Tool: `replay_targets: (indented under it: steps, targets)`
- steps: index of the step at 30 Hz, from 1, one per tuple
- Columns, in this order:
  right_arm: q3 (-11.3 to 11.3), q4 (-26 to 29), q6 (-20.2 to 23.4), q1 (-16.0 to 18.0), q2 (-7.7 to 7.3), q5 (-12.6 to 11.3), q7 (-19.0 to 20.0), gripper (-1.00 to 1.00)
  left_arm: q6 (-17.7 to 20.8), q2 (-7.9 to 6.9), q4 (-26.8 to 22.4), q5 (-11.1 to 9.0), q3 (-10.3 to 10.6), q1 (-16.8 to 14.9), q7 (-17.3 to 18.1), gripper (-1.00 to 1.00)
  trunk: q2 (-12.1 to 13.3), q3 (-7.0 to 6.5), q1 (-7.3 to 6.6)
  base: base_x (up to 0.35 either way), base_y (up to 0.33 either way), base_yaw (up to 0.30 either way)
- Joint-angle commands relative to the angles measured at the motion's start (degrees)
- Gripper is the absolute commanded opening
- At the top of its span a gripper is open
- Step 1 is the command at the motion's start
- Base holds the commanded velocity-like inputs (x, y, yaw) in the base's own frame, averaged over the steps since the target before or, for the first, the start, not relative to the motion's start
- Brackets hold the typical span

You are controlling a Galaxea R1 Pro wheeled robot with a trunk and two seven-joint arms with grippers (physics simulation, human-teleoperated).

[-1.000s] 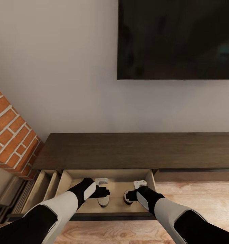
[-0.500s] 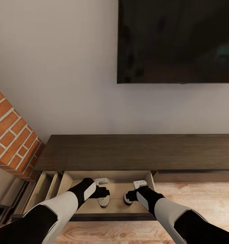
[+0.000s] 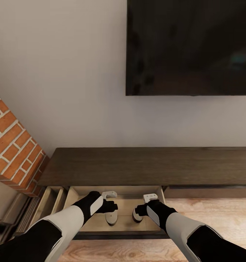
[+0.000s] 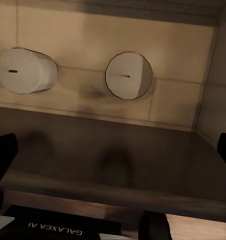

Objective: Place each of the two pumpkins and all three candles from the living room inside a cabinet in the living room (use any cabinet), then make sure every cabinet is closed, and position the cauldron so it is next to a table in the living room.

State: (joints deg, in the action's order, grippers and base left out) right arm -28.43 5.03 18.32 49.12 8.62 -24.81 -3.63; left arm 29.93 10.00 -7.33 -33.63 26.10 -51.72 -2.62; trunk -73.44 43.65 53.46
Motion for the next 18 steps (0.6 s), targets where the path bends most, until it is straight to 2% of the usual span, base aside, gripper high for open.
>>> replay_targets:
  steps: [1, 9, 18]
  targets:
    - [-0.48, 0.11, 0.31, 0.01, -0.01, -0.61, -0.33, 1.0, 0.21, 0.0, -0.05, -0.47, 0.27, -0.02, -0.28, 1.0, 0.39, -0.15, -0.23, 0.0, 0.0, 0.0]
    - [-0.48, 0.15, 0.31, 0.01, -0.01, -0.59, -0.33, 1.0, 0.21, 0.0, -0.05, -0.47, 0.27, -0.05, -0.28, 1.0, 3.6, -1.62, -1.98, 0.0, 0.0, 0.0]
    - [-0.48, 0.13, 0.31, 0.01, -0.01, -0.59, -0.29, 1.0, 0.08, 0.0, -0.05, -0.4, 0.27, -0.05, -0.28, 1.0, 7.21, -3.9, -3.96, 0.0, 0.0, 0.0]
